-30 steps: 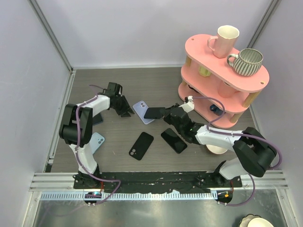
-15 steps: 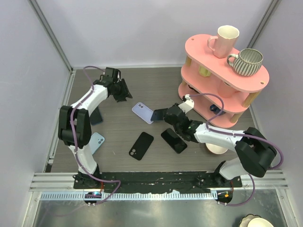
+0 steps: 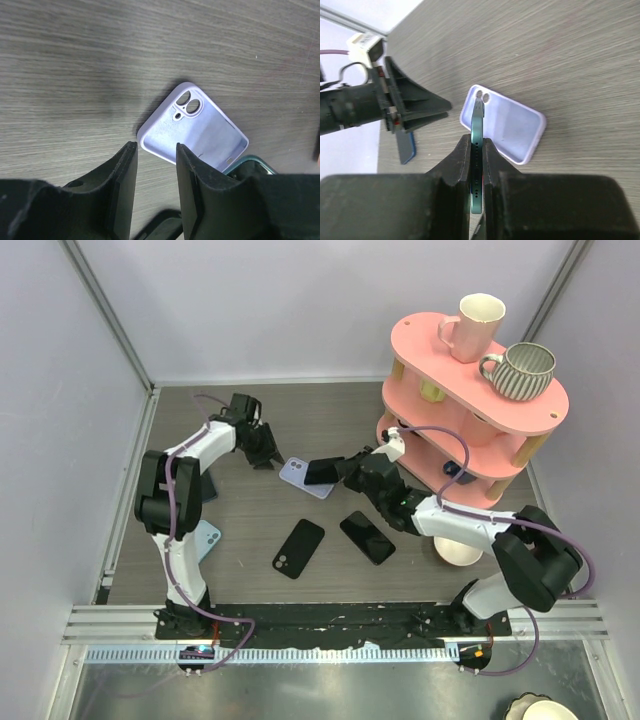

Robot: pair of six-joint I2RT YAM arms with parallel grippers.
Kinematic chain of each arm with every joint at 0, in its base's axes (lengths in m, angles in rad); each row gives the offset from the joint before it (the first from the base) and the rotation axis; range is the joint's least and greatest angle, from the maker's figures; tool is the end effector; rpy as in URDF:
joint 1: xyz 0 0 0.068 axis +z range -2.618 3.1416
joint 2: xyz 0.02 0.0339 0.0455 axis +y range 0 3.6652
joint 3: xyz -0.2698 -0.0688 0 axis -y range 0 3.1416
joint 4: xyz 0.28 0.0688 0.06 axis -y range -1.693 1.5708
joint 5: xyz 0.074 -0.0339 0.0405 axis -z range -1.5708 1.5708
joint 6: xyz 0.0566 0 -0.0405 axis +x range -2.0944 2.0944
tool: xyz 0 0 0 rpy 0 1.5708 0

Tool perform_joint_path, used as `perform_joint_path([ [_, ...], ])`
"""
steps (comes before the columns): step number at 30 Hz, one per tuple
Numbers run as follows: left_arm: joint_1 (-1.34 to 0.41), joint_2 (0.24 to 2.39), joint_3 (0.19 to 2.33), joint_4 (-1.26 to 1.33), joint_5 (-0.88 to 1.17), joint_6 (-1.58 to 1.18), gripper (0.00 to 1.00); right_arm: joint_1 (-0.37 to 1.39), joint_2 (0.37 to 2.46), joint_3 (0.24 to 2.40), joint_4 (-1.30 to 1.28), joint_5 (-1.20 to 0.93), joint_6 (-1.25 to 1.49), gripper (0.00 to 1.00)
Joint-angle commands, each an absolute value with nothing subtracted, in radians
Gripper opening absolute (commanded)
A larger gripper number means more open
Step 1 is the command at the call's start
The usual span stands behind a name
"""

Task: Put the phone into the phone case

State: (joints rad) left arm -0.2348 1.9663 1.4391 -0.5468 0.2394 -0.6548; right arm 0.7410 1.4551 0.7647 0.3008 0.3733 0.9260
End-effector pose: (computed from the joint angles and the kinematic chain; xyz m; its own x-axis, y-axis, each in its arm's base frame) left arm 0.4419 -0.1195 0.1601 -0.8827 -0.3972 -0.2511 -0.2542 0.8531 -0.4556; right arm 0.2797 0.2279 0.2013 -0.4718 0.5770 -0.6667 -0.0042 0.7547 0.6561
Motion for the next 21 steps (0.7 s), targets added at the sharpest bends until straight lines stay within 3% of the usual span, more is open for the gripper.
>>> perform_joint_path([
  [1, -0.229, 1.979, 1.417, -0.522, 0.308, -0.681, 0.40, 0.755, 1.477, 0.821, 0.465, 0.371, 0.976, 0.01],
  [15, -0.201, 1.986, 1.359, -0.428, 0.456, -0.735, 0.40, 0.770, 1.592, 0.793, 0.584, 0.472, 1.052, 0.01],
  [21, -0.189, 1.964, 1.364, -0.361, 0.517, -0.716, 0.45, 0.770, 1.621, 0.798, 0.614, 0.465, 1.083, 0.01],
])
